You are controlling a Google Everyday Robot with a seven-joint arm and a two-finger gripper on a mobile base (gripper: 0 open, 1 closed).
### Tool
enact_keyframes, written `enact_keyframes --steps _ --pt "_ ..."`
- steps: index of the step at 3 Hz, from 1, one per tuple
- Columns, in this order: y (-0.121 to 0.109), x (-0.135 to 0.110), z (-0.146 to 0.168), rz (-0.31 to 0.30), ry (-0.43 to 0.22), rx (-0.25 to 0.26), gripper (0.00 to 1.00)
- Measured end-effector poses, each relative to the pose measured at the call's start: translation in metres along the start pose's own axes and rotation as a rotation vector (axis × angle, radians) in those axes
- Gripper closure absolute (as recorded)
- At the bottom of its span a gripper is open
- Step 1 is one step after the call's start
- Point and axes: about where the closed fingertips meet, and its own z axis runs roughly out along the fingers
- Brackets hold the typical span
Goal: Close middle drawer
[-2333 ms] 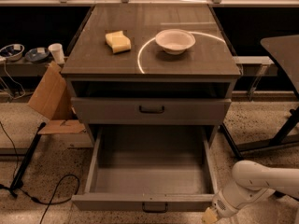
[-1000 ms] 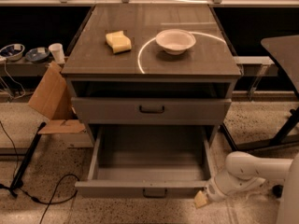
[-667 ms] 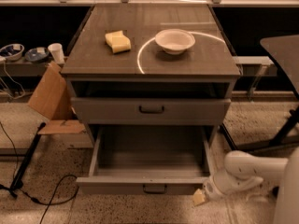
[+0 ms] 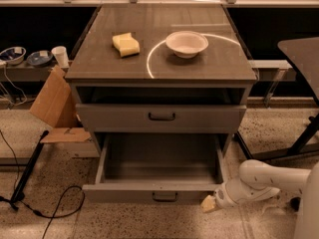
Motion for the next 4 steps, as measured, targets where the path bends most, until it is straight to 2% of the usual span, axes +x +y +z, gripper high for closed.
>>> enact_keyframes --steps 1,2,4 --pt "0.001 -0.004 -0.001 0.013 -0.019 -0.004 1.00" --pt "0.009 -0.036 -0.007 0.083 -0.159 -0.015 1.00" --pt "0.015 -0.061 -0.021 0.128 -0.282 -0.019 1.00"
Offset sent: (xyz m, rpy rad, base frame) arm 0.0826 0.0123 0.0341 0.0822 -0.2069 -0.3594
